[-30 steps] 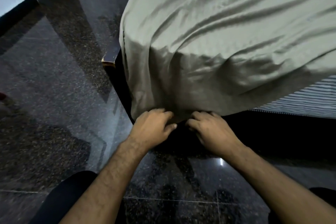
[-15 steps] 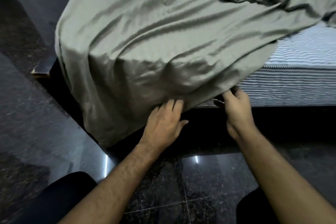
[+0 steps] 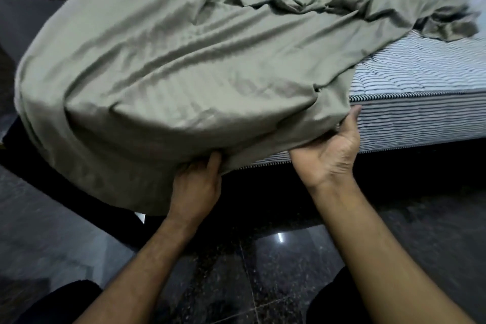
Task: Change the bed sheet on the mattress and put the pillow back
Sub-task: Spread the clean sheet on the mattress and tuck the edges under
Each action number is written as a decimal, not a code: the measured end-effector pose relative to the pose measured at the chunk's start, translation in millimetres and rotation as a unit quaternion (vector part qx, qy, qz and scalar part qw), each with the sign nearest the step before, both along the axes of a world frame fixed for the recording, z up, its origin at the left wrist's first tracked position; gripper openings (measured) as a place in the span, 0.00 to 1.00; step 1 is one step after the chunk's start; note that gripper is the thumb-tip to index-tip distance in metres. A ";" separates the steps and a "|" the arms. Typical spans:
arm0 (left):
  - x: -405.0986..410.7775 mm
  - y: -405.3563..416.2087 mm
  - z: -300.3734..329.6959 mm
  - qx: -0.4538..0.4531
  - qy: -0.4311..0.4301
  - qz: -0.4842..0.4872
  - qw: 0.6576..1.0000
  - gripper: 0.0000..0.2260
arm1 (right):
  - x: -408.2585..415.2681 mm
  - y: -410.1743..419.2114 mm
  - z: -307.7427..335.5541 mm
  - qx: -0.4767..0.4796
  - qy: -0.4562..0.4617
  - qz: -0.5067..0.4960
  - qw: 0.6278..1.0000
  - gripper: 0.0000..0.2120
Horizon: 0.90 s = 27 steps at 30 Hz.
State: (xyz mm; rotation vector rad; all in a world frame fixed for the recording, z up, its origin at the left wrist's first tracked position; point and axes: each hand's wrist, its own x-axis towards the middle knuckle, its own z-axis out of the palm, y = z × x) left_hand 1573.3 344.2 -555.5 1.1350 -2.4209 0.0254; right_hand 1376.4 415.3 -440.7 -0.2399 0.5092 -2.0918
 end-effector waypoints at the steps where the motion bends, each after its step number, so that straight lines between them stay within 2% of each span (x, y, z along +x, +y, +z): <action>1: 2.7 -1.1 -0.7 0.003 -0.014 -0.005 1.000 0.24 | -6.0 1.6 0.3 -0.002 -0.001 0.001 1.000 0.31; 3: 6.4 0.4 -4.1 0.019 -0.039 -0.019 0.999 0.24 | -13.3 6.0 2.8 0.019 0.001 0.007 1.000 0.31; 6: 7.9 5.3 -7.3 0.036 -0.061 -0.030 0.997 0.22 | -12.8 14.6 7.2 0.008 -0.010 0.045 0.999 0.35; 9: 1.6 8.6 -4.1 0.041 -0.056 -0.032 0.997 0.18 | -8.2 36.6 22.5 -0.005 -0.005 0.052 0.999 0.31; 12: -3.1 15.6 0.6 0.035 -0.036 -0.054 0.997 0.15 | 4.6 75.0 41.2 -0.014 0.017 0.057 0.998 0.35; 17: 1.2 22.9 4.0 0.016 0.026 -0.117 0.993 0.17 | 49.9 144.2 68.6 -0.011 0.094 0.060 0.994 0.32; 19: 5.7 18.4 -2.2 0.019 0.022 -0.128 0.991 0.16 | 64.2 154.7 67.9 0.056 0.109 0.023 0.992 0.26; 22: 12.0 11.2 -8.9 0.059 -0.020 -0.118 0.991 0.13 | 74.8 158.7 55.4 0.211 0.089 -0.033 0.973 0.18; 24: 13.6 7.8 -12.9 0.081 -0.073 -0.098 0.989 0.10 | 75.8 156.4 37.0 0.307 0.101 -0.057 0.944 0.15; 27: 18.2 0.6 -15.4 0.175 -0.177 -0.019 0.968 0.10 | 71.7 149.1 -13.0 0.461 0.106 -0.103 0.875 0.13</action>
